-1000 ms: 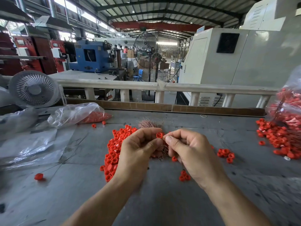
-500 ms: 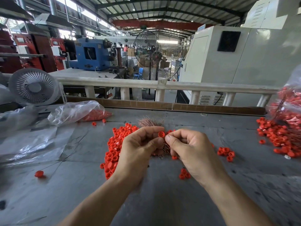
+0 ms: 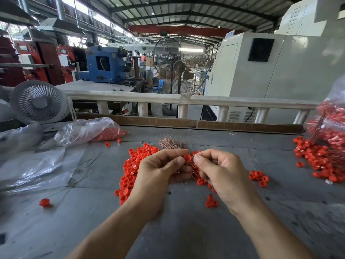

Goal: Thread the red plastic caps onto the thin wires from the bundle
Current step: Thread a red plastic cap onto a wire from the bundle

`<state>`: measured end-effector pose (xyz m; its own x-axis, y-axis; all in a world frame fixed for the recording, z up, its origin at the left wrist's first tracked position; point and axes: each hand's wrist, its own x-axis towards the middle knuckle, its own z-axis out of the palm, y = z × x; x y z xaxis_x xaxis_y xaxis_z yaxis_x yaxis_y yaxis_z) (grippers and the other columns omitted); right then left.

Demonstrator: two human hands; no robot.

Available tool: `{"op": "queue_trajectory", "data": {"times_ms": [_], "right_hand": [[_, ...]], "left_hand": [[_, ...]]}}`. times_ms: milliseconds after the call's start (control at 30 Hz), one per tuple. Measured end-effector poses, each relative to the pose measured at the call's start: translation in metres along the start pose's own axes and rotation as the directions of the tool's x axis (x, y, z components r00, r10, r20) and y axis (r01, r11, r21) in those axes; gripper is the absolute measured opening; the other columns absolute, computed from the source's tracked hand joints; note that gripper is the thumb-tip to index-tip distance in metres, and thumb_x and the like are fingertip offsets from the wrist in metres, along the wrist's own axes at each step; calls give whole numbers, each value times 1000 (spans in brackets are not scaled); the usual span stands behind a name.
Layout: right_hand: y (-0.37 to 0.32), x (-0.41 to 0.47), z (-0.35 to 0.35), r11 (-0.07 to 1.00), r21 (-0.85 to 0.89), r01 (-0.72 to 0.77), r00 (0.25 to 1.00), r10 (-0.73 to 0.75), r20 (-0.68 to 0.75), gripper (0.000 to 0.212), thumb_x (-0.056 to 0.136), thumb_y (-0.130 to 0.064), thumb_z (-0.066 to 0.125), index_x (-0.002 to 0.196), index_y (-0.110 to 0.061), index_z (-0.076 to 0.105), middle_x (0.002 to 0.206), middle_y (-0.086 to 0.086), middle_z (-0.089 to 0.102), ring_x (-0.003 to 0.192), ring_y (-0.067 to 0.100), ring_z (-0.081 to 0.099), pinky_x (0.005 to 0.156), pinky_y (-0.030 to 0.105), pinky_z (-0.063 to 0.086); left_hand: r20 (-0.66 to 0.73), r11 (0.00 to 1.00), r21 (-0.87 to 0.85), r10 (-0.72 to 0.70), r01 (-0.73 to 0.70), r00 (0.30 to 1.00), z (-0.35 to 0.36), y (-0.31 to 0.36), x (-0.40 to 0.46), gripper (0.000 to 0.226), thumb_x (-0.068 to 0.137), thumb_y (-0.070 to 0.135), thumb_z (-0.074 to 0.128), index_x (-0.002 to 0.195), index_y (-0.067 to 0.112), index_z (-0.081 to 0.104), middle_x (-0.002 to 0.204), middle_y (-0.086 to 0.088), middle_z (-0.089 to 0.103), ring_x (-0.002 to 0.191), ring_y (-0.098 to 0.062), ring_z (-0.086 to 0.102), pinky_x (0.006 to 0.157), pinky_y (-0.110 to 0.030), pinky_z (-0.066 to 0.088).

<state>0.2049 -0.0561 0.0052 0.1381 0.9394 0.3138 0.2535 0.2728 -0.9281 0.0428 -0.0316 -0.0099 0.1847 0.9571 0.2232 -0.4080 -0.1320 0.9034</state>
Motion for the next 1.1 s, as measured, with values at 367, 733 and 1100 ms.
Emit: {"op": "queue_trajectory", "data": {"times_ms": [367, 733, 1100], "right_hand": [[-6, -1, -1, 997, 65, -50, 998, 48, 28, 18, 97, -22, 67, 81, -20, 75, 57, -4, 60, 44, 0, 45, 43, 11, 34], [-8, -2, 1, 989, 99, -107, 992, 99, 77, 23, 101, -7, 55, 94, -17, 75, 65, 1, 67, 49, 9, 50, 42, 14, 36], [-8, -3, 3, 991, 69, -117, 988, 109, 112, 18, 102, -11, 55, 103, -19, 71, 67, 2, 71, 55, 17, 59, 43, 20, 38]], "left_hand": [[44, 995, -52, -89, 91, 995, -1, 2, 2, 26, 79, 12, 69, 102, 9, 80, 83, -15, 74, 76, -19, 72, 71, -27, 61], [25, 998, -59, -18, 20, 1000, -2, 1, 2, 18, 83, 17, 70, 98, 12, 79, 91, -20, 75, 82, -27, 74, 75, -32, 61], [67, 995, -87, -46, 52, 997, -3, 4, 1, 17, 85, 19, 69, 99, 13, 77, 110, -23, 74, 86, -30, 75, 81, -47, 63]]}}
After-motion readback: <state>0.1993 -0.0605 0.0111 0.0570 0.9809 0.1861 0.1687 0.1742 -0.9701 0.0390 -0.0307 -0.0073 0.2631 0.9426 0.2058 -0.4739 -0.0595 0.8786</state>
